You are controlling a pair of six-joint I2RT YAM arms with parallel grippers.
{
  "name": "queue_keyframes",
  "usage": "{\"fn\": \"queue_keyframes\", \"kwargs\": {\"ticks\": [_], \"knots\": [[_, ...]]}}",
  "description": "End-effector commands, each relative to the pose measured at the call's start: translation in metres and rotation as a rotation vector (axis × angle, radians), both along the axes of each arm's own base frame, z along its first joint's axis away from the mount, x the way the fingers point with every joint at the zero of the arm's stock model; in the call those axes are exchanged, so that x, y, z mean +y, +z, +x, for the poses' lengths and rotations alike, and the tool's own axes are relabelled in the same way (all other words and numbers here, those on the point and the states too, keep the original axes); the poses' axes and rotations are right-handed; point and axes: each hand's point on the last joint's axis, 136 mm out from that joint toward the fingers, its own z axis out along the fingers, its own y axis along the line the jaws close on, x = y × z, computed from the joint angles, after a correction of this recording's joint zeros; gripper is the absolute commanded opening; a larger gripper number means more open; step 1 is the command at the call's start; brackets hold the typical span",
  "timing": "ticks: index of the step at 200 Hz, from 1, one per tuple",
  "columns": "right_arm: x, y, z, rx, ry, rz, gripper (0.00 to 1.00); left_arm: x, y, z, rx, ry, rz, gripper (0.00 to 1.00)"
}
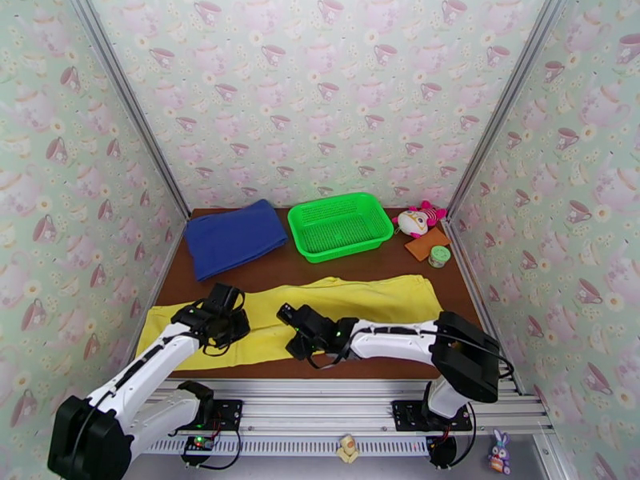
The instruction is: Fold and stack the trousers
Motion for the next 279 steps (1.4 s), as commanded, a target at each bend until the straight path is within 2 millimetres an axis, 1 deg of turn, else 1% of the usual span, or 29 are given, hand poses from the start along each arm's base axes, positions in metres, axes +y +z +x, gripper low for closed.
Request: {"fn": "queue_keyframes", "kwargs": {"ticks": [1,10,21,34,43,49,56,71,85,100,116,163,197,209,234,259,277,279], "knots": [[0.003,-0.001,0.009,-0.117,-0.022,-0.078,0.71,-0.002,0.005,-0.003,-0.002,-0.005,-0.019,0.00],[0.003,-0.002,0.011,-0.155,-0.034,-0.098,0.72,-0.002,0.005,-0.002,-0.005,-0.002,-0.019,0.00],[-0.002,-0.001,0.019,-0.213,-0.093,-0.122,0.73,-0.002,0.006,-0.003,-0.006,-0.004,-0.020,0.00],[-0.006,0.001,0.025,-0.250,-0.136,-0.136,0.70,-0.002,0.006,-0.003,-0.006,-0.002,-0.023,0.00],[-0.007,0.001,0.027,-0.265,-0.153,-0.128,0.61,-0.002,0.006,-0.003,-0.008,-0.003,-0.023,0.00],[-0.008,0.003,0.027,-0.272,-0.161,-0.119,0.50,-0.002,0.006,-0.002,-0.008,-0.002,-0.023,0.00],[-0.010,0.005,0.029,-0.283,-0.174,-0.115,0.40,-0.002,0.006,-0.002,-0.008,-0.002,-0.023,0.00],[-0.013,0.009,0.031,-0.302,-0.184,-0.117,0.28,-0.003,0.006,-0.002,-0.009,-0.005,-0.023,0.00],[-0.015,0.013,0.031,-0.311,-0.178,-0.118,0.12,-0.002,0.007,-0.002,-0.011,-0.002,-0.021,0.00],[-0.014,0.013,0.026,-0.305,-0.142,-0.120,0.00,-0.002,0.006,-0.002,-0.007,0.000,-0.020,0.00],[-0.014,0.013,0.021,-0.301,-0.118,-0.127,0.00,-0.001,0.006,-0.003,-0.011,0.002,-0.020,0.00],[-0.011,0.013,-0.002,-0.265,-0.040,-0.126,0.00,0.006,0.008,-0.010,0.002,0.010,0.010,0.01],[-0.014,0.013,-0.019,-0.213,0.001,-0.119,0.00,0.009,0.006,-0.020,0.022,-0.001,0.024,0.01],[-0.014,0.013,-0.024,-0.189,0.020,-0.118,0.00,0.006,0.005,-0.022,0.020,-0.005,0.014,0.02],[-0.017,0.011,-0.031,-0.151,0.038,-0.133,0.00,0.009,0.001,-0.031,0.051,0.001,0.042,0.02],[-0.021,0.003,-0.037,-0.115,0.049,-0.156,0.00,0.009,-0.004,-0.037,0.054,0.015,0.042,0.03],[-0.021,-0.007,-0.040,-0.093,0.054,-0.175,0.00,0.008,-0.007,-0.043,0.062,0.026,0.040,0.05],[-0.022,-0.008,-0.040,-0.093,0.054,-0.176,0.02,0.009,-0.007,-0.043,0.061,0.030,0.042,0.05]]}}
